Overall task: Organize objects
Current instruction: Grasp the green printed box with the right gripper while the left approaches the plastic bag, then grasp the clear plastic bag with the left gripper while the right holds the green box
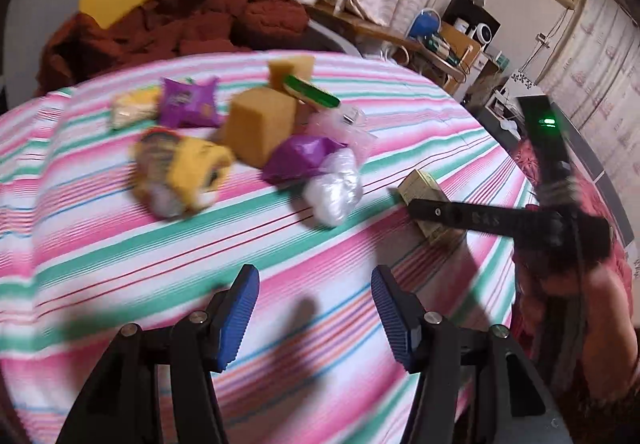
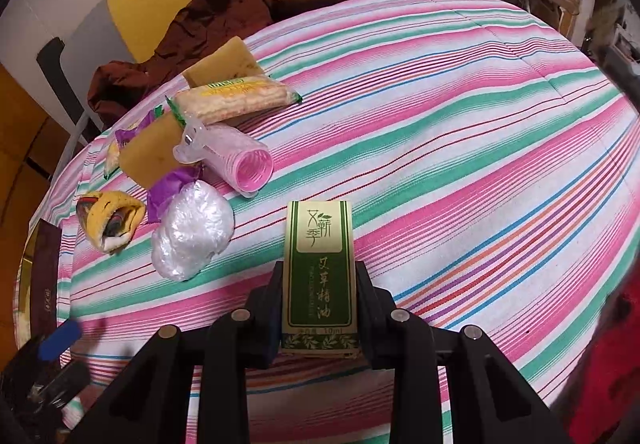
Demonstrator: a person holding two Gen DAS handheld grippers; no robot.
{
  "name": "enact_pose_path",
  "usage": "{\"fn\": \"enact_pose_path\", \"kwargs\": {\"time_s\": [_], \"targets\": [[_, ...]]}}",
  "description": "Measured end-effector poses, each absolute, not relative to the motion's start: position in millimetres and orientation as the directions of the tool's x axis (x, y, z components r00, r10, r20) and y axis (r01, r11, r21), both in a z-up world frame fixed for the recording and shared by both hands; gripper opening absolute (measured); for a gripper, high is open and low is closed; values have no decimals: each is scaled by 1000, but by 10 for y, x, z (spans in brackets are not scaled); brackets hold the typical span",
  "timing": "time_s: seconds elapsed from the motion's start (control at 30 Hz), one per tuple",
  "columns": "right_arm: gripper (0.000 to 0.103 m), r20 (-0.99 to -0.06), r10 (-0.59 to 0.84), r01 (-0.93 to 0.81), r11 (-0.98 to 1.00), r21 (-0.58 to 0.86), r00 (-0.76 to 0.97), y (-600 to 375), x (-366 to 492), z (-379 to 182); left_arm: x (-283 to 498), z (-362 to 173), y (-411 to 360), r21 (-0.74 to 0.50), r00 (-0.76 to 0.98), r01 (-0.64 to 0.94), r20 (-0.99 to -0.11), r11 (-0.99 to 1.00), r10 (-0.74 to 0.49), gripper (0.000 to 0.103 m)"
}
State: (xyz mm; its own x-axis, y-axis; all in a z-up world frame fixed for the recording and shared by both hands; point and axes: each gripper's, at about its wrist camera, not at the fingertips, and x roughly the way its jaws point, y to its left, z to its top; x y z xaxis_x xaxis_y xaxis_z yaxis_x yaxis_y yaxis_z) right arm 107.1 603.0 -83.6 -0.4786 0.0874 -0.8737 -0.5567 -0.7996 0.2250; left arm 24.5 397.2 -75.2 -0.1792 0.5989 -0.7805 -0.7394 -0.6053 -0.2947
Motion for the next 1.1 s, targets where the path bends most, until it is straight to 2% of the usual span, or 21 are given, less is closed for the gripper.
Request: {"fn": "enact_pose_path", "kwargs": {"time_s": [0.17,0.4,0.53,0.7,1.1], "targets": [[31,-882,101,-575,-791,209,-460,6097,1077,-837,64,-945,4368,-339,-123,-702,-808,-626,576,59],[31,-886,104,-590,-780,209,-452,6189,1082,-833,-143,-982,4660,-367,-131,-674,-795,-641,592,59],[31,-885,103,-593,-776,214,-455,6204,1090,-827,-162,-998,4742,-328,-147,-707,-798,-626,585,44],[31,-882,104,-591,-777,217,-460,6209,1086,-837,39,-1027,4594,-243,-205,-789,-761,-565,615,40],[31,-868,113,-583,-781,222,-483,6163,1079,-832,166,-1071,3878,-327,-239,-733,-697,-596,676,39]]}}
